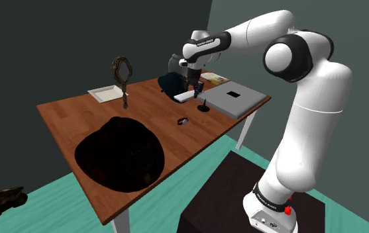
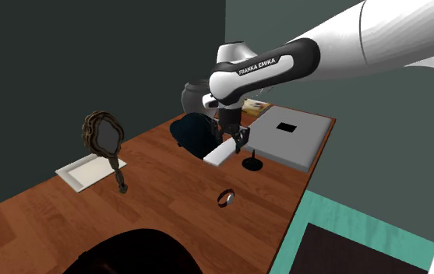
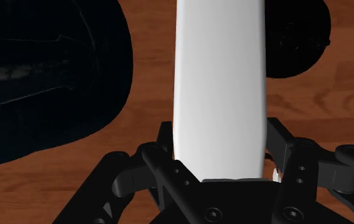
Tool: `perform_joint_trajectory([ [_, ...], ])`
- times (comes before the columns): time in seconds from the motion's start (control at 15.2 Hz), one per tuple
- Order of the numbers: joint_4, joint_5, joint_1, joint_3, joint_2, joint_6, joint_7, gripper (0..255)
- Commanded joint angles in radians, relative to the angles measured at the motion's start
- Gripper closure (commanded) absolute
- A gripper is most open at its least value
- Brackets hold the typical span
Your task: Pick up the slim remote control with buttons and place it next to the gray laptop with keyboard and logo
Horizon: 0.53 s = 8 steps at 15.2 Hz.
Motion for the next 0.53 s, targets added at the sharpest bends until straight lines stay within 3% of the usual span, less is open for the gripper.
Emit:
perform_joint_trajectory([
  [0.0, 0.001, 0.001, -0.024, -0.016, -0.004, -0.006, -0.041, 255],
  [0.13, 0.008, 0.007, -0.055, -0.034, 0.002, -0.009, -0.092, 255],
  [0.46, -0.033, 0.020, -0.057, -0.031, 0.025, 0.052, -0.101, 255],
])
